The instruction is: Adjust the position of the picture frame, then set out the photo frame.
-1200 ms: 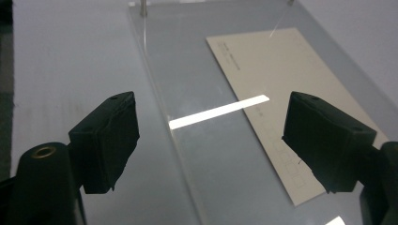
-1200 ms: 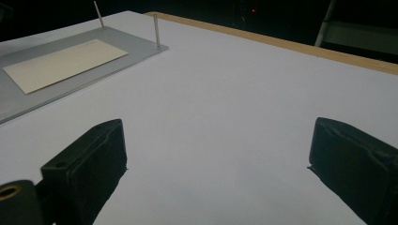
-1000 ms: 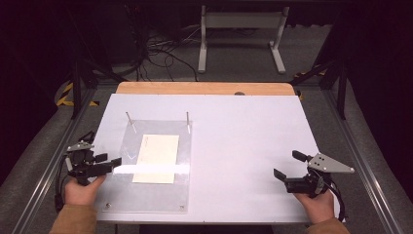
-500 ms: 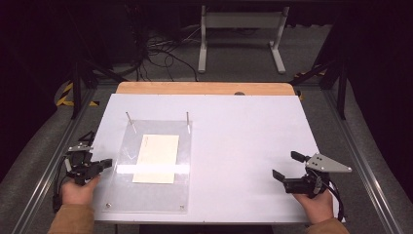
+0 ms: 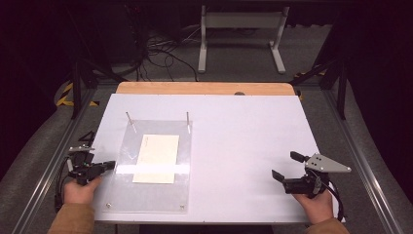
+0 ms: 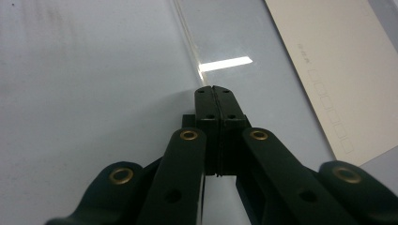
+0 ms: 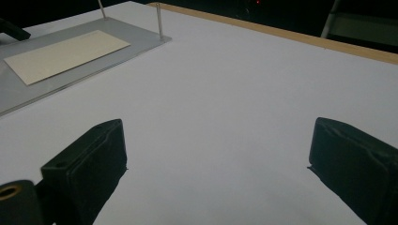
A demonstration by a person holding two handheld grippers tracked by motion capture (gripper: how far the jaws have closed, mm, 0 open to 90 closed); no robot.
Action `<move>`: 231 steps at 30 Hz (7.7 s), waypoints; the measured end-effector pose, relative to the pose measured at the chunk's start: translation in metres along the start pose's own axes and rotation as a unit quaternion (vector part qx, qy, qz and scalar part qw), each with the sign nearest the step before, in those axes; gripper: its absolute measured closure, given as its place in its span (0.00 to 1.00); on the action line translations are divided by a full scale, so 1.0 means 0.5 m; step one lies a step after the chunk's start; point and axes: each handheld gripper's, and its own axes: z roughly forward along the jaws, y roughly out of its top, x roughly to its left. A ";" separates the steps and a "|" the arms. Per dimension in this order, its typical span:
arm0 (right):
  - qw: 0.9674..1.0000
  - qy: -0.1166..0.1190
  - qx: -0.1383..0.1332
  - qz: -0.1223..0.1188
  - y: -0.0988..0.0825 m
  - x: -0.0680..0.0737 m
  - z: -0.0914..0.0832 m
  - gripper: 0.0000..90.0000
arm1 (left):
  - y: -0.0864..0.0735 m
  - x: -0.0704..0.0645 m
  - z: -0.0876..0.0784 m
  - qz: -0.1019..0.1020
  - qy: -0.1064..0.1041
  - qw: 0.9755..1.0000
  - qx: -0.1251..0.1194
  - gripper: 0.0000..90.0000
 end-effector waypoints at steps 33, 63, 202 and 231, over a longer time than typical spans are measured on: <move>0.999 0.036 0.031 -0.001 0.005 0.015 0.029 0.10 | 0.101 -0.211 0.167 0.111 -0.038 0.993 0.024 1.00; 0.976 0.163 0.109 -0.091 -0.008 0.116 0.056 0.67 | 0.038 -0.347 0.095 0.252 -0.144 0.956 0.036 0.73; 0.999 -0.006 0.050 0.009 0.150 -0.123 0.378 0.76 | -0.037 -0.272 0.030 0.177 -0.046 0.980 -0.082 0.33; 0.996 -0.026 0.072 0.033 0.144 -0.131 0.406 0.95 | -0.037 -0.285 0.049 0.185 -0.066 0.978 -0.066 0.33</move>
